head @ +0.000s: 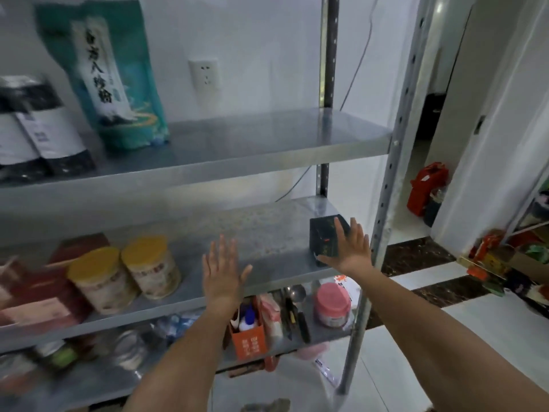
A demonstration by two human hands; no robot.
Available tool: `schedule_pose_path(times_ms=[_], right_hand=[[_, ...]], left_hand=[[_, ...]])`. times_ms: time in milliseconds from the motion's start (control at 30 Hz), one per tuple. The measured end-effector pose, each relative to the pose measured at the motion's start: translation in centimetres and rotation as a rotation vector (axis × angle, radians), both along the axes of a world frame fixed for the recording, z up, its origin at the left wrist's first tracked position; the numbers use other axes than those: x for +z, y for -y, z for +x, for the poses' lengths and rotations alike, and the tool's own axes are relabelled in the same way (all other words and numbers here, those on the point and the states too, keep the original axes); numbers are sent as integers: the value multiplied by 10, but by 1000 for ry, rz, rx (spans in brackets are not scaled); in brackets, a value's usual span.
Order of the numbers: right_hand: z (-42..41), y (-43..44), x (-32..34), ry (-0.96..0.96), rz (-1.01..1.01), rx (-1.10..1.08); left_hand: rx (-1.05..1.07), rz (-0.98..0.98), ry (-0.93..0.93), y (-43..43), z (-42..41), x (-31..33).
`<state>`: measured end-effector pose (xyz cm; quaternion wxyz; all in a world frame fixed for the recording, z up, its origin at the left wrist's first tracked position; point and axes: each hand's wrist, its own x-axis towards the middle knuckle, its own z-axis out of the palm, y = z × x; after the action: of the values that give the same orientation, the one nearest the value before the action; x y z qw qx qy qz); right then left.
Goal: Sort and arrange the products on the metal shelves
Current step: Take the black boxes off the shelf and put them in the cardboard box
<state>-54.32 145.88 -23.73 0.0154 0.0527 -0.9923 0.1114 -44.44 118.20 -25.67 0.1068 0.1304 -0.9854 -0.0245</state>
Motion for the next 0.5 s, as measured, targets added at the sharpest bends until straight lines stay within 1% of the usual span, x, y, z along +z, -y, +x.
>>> schedule_pose_path(times_ms=[167,267,433,500], right_hand=[[-27,14,5,93,-118,-118],[-41,17,6,133,-193,-184],[-53,23,-6,83,-369,-219],[-59,29,-9,80,-384,-240]], left_hand=[[-28,34,3,15,-12,-11],[-26,30,43,24,-26,-22],[-89,105,64,35,-43,-46],[-94,132,77,40,-48,-53]])
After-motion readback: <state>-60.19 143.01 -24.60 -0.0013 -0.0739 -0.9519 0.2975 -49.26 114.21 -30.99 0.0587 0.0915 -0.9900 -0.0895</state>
